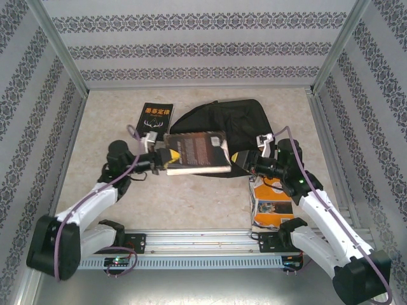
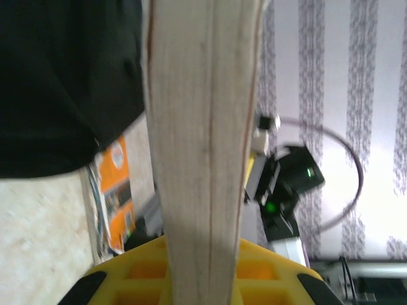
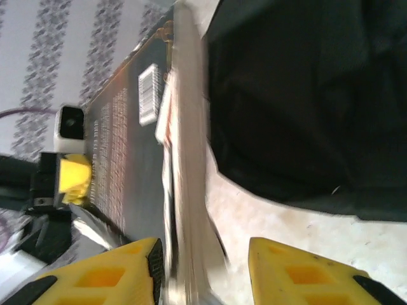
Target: Pack the student bag
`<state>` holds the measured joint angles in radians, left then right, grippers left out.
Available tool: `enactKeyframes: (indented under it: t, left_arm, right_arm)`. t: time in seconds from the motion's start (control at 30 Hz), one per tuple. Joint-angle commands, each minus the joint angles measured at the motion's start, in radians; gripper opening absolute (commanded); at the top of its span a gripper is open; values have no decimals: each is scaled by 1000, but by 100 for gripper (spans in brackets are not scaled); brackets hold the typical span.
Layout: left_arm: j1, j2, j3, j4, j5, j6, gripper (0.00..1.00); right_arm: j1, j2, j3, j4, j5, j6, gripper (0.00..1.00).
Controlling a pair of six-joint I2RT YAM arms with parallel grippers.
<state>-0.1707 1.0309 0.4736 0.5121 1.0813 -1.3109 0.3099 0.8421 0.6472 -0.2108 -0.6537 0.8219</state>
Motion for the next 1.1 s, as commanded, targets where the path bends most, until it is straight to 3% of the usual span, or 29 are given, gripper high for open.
enactKeyframes:
  t: [0.0,0.13,0.27,0.5,0.7,0.97,1.07]
  left_arm:
    - [93,-134,114,-404,-55,247,0]
    - [106,-224,214,-800,-277,473,0]
    - [105,-280,345,-1161,-685,648,0]
    - [79,-302,447,-1386,-1140,652,0]
    - [46,-311,416,-1378,-1226,681,0]
    - [20,-308,387,-1326,-1146,691,0]
    - [15,-306,384,-1325,-1144,692,0]
  right_arm:
    - [37,56,126,-193,209,-199,42]
    - [177,217,300,-299,425,-294,43]
    - [328,423,495,-372,631,-345,45]
    - [433,747,772,-418,713,-335,49]
    - [446,942,977,-513,861,-363,52]
    - [411,1054,1061,-641,1190,-500,63]
    - [396,1092,1060,-646,1209,-528,65]
